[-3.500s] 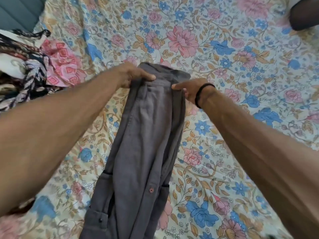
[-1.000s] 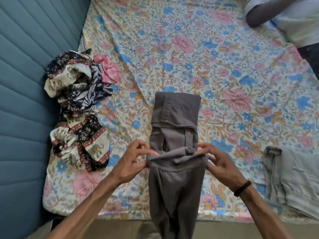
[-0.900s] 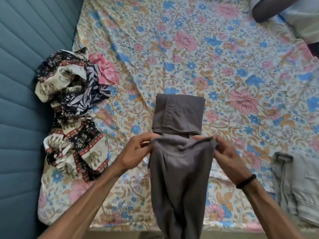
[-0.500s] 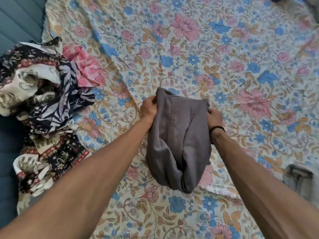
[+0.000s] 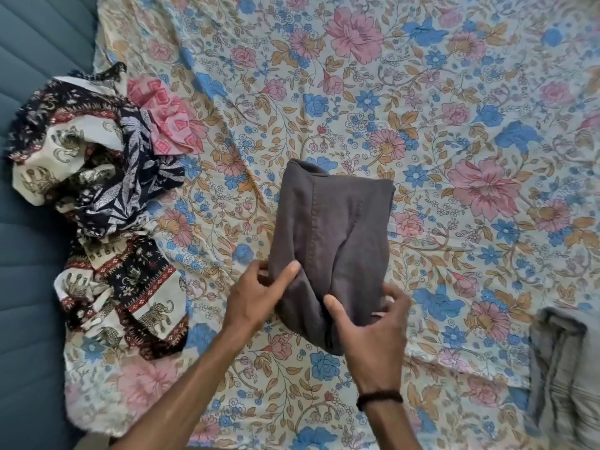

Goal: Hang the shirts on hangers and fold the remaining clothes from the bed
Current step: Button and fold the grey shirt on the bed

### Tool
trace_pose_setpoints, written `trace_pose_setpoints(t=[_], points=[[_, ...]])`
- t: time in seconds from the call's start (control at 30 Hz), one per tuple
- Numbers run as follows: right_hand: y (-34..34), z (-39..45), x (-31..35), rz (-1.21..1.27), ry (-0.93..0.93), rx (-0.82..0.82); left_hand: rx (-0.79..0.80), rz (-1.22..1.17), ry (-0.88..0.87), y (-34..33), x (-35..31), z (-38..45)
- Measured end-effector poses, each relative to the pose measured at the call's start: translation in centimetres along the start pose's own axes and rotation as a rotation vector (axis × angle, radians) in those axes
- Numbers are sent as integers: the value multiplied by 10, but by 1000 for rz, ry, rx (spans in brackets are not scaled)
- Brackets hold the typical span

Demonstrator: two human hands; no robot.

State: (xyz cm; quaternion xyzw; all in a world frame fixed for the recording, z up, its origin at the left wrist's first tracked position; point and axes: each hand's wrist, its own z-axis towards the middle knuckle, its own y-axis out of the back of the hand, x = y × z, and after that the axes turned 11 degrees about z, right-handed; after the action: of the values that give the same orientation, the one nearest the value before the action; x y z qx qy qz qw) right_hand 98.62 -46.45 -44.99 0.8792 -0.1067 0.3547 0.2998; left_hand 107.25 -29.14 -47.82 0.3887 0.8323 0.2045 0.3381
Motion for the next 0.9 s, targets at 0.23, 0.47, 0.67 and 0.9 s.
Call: trace_pose_setpoints(t=[0.23, 0.47, 0.67, 0.9], points=[[18, 13, 29, 330, -217, -137, -245, 88, 11, 10, -26, -25], [34, 55, 116, 1138, -563, 270, 212, -1306, 56, 70, -96, -23], [14, 70, 83, 944, -480, 145, 342, -1398, 178, 28, -85, -18], [-14, 30, 65, -314, 756, -120, 193, -1001, 161, -15, -43, 4]])
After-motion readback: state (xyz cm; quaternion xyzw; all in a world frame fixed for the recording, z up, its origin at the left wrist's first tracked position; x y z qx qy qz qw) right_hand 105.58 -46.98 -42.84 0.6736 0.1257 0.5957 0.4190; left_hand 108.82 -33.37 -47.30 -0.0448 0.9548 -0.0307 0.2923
